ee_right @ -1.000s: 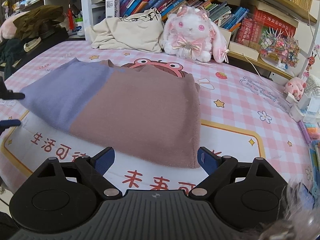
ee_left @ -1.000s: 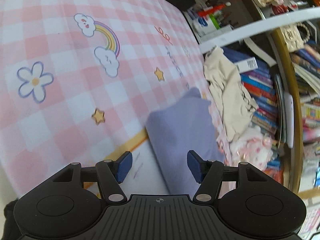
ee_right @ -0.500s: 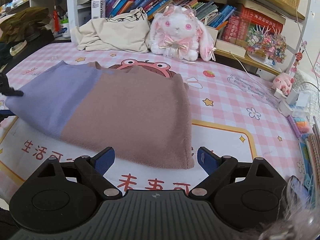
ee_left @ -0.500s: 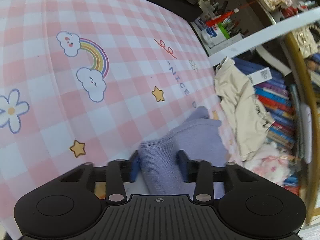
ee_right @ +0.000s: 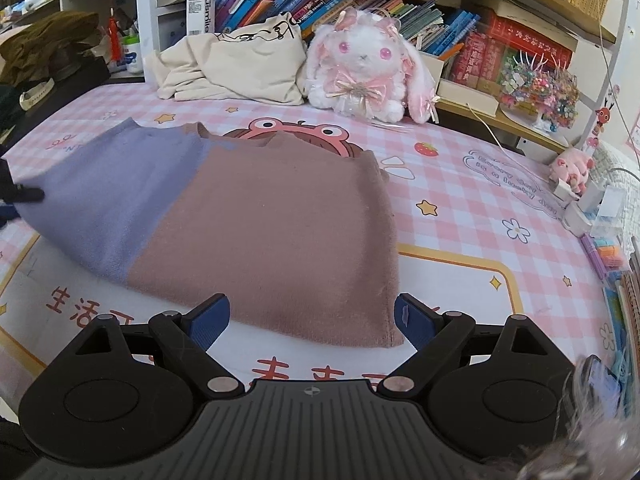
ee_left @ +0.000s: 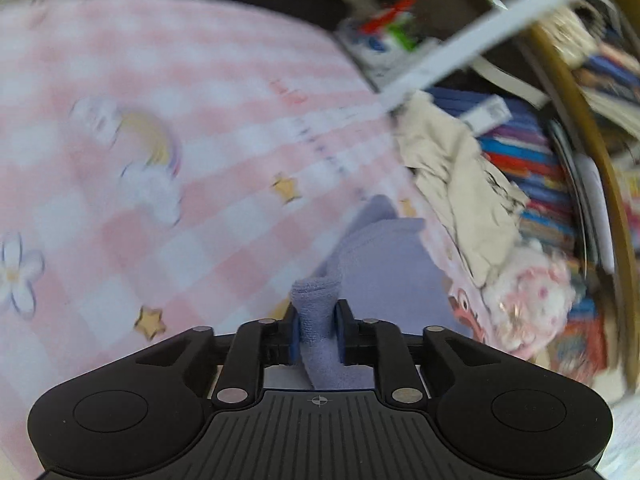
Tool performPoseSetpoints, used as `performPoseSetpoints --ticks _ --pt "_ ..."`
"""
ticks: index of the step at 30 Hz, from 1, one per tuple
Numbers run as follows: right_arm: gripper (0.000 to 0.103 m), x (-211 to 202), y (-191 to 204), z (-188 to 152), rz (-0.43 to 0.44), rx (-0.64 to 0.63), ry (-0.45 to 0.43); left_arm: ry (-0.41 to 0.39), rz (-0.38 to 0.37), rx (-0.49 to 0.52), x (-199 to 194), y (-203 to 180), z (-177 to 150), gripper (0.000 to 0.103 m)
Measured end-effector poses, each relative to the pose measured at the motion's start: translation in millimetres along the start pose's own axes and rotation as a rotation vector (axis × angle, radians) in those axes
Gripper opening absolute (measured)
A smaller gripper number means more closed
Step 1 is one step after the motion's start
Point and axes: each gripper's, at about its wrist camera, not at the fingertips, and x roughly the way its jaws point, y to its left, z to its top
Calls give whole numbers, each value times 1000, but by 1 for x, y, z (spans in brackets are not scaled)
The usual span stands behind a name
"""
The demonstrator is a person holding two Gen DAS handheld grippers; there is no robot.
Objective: Fold clothes
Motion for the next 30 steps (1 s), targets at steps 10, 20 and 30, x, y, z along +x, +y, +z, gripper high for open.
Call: performPoseSetpoints --ticks 10,20,30 --pt "89 -4 -1 -4 -21 6 4 16 -79 -25 19 0 -4 30" --pt "89 -3 -10 -6 -36 79 19 19 -87 -93 20 17 6 13" --pt "86 7 -3 2 23 72 17 -50 -54 -81 -3 41 16 13"
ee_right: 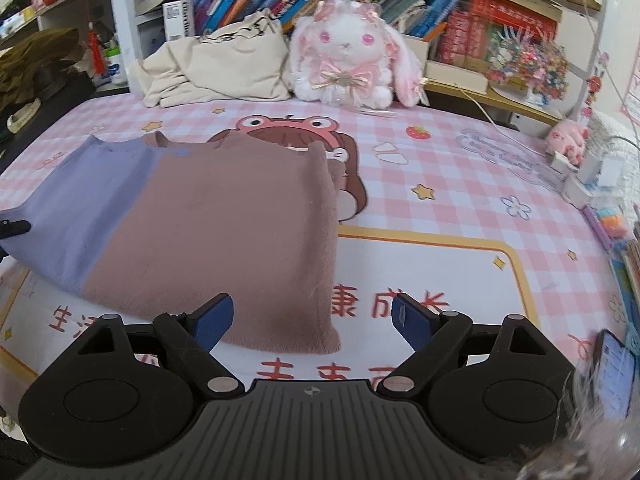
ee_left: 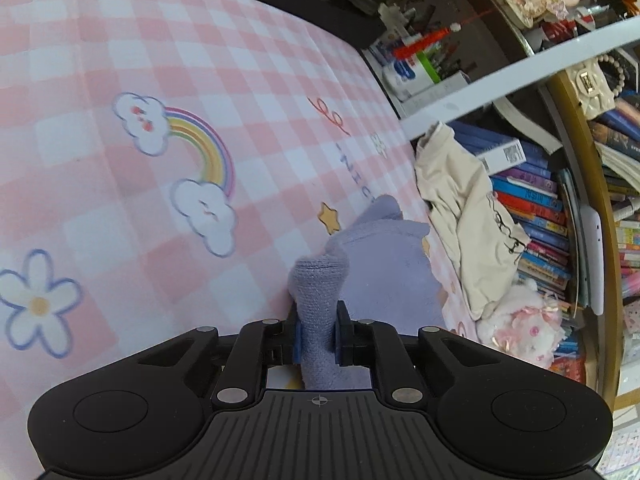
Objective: Fold clothes
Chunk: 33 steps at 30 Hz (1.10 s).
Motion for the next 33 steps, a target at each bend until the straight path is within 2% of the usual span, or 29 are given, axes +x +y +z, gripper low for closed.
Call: performPoseSetpoints --ticks 6,12,17,21,28,33 --pt "59 7 0 7 30 -22 -6 -17 12 -14 -7 5 -1 13" --pt "43 22 -9 12 68 -28 22 -33 20 -34 -12 7 -5 13" --pt "40 33 -18 7 117 -45 69 -50 4 -38 -15 6 -8 13" --pt "39 36 -26 9 158 -62 60 -58 -26 -28 -20 1 -7 12" --pt "39 46 -30 27 196 -123 8 -99 -19 51 -29 -25 -11 12" --pt "31 60 -33 30 248 -135 27 -124 -51 95 -40 -49 -17 12"
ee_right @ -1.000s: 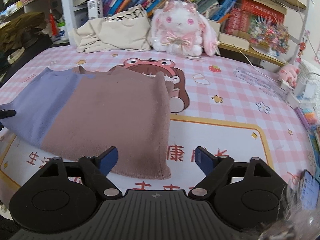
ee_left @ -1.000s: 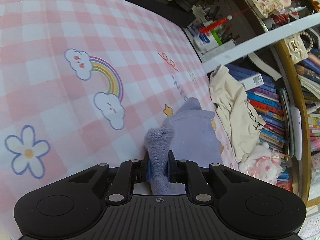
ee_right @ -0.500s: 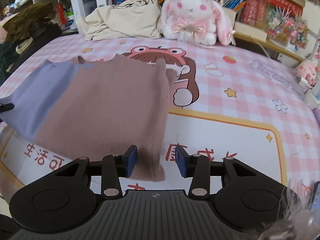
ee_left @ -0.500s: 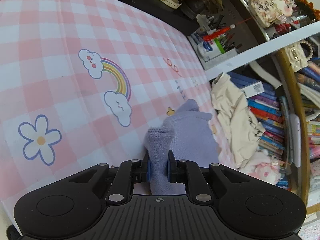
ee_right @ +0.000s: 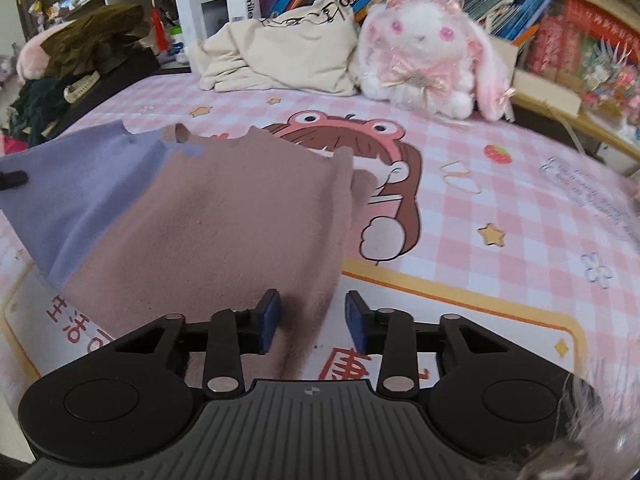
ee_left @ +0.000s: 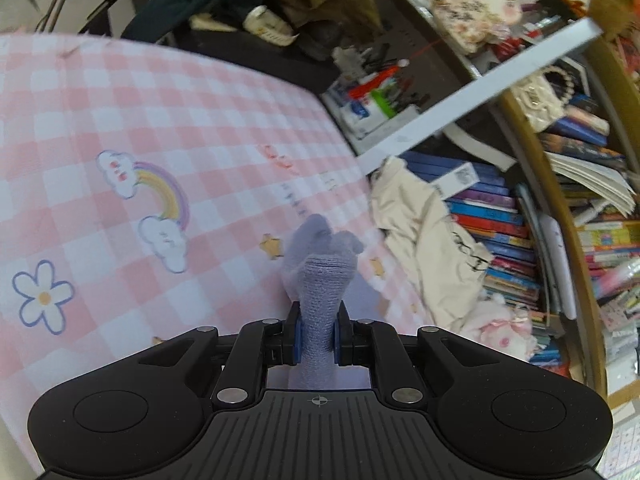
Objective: Fold clothes
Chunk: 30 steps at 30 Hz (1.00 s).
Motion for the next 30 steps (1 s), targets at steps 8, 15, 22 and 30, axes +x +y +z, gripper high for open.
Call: performPoseSetpoints --ticks 8,15,22,30 --pt "25 8 -10 3 83 -6 2 -15 -93 175 -14 -67 -19 12" --pt "25 15 -23 5 168 10 11 56 -181 536 -21 -147 -74 13" --pt "25 24 -49 9 301 112 46 391 -222 814 17 -176 -171 30" --pt "29 13 -93 -1 417 373 68 438 -191 834 25 -176 -195 65"
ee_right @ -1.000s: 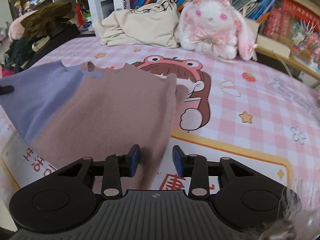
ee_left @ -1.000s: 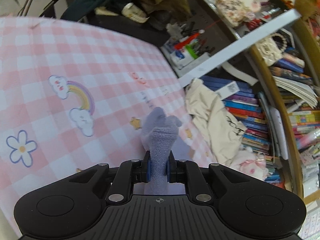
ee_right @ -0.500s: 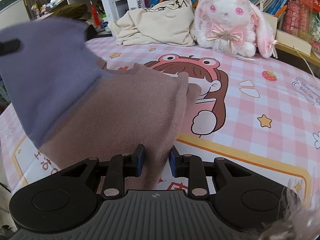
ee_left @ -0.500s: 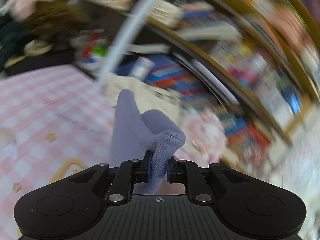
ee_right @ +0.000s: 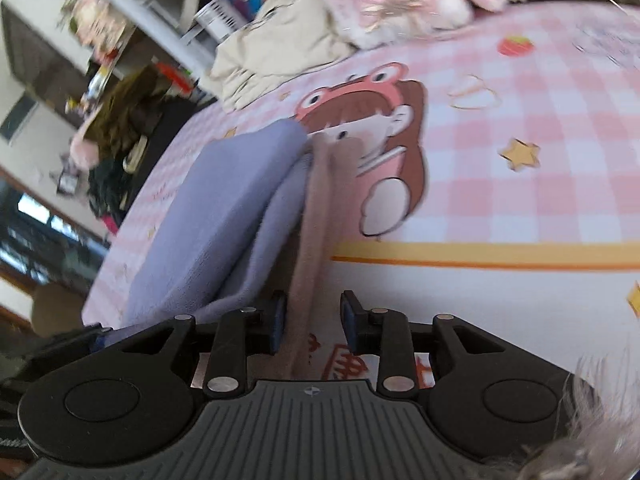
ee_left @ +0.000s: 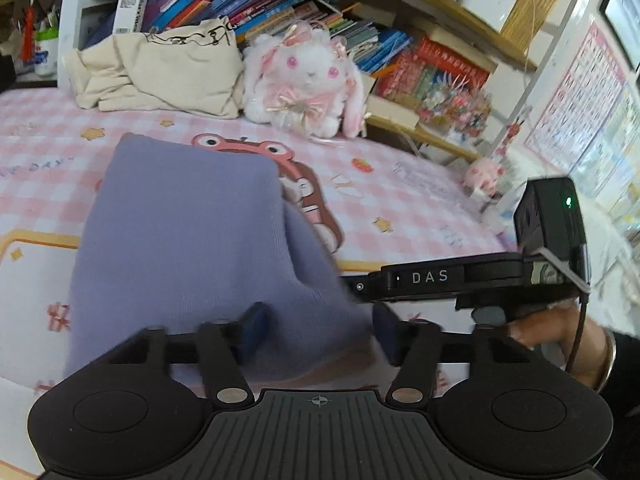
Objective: Fold clothes
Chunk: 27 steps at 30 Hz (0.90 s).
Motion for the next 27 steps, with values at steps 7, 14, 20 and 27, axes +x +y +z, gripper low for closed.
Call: performPoseSetpoints --ticks 7,14,20,27 --pt "50 -30 -17 -1 58 155 -50 -79 -54 43 -29 -18 5 67" --pt "65 -38 -20 8 167 277 -36 -200 55 -49 -59 13 6 67" --pt "67 -6 1 24 198 263 45 -153 169 -19 -43 41 -2 62" --pt "58 47 14 44 145 227 53 -93 204 82 -20 43 -12 62"
